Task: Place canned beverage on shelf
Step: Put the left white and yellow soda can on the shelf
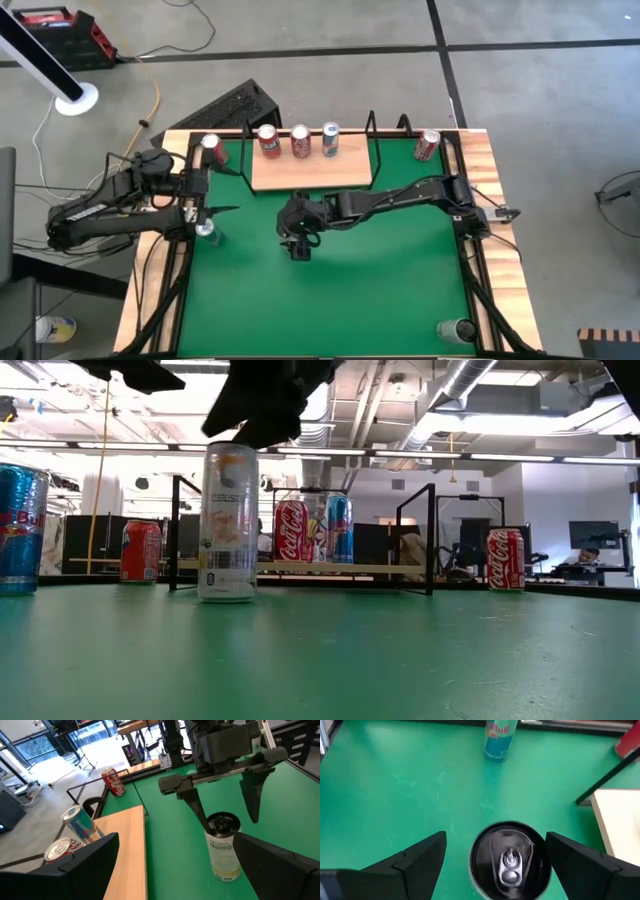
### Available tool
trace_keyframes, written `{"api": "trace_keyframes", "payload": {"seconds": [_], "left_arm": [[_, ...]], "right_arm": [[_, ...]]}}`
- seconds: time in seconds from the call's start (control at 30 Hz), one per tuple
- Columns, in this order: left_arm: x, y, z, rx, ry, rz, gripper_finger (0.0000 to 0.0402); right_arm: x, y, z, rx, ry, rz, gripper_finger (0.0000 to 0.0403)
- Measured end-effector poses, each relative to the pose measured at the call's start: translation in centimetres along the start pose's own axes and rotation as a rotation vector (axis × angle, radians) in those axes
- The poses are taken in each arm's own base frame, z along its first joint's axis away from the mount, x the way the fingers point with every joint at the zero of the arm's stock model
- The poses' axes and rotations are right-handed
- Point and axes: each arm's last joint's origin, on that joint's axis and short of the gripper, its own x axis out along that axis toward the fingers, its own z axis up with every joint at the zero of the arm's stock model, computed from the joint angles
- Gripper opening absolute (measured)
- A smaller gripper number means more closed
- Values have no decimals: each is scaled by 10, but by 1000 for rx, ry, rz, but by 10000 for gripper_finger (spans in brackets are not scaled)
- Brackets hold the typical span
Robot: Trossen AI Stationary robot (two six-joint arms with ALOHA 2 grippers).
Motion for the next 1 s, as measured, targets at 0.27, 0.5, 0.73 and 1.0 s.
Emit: {"api": "trace_keyframes", "payload": {"seconds": [0.27, 0.5, 0.73, 1.0], "left_arm": [[0, 0, 0, -16, -1, 0, 377], [0, 0, 0, -7, -2, 0, 377], [0, 0, 0, 19, -1, 2, 373], [0, 0, 0, 28, -1, 2, 366]], "right_arm": [[0, 0, 0, -1, -2, -28, 366], [0, 0, 0, -5, -4, -49, 366], [0, 0, 1, -5, -11, -59, 366], [-8, 0, 10, -32, -44, -109, 366]]}}
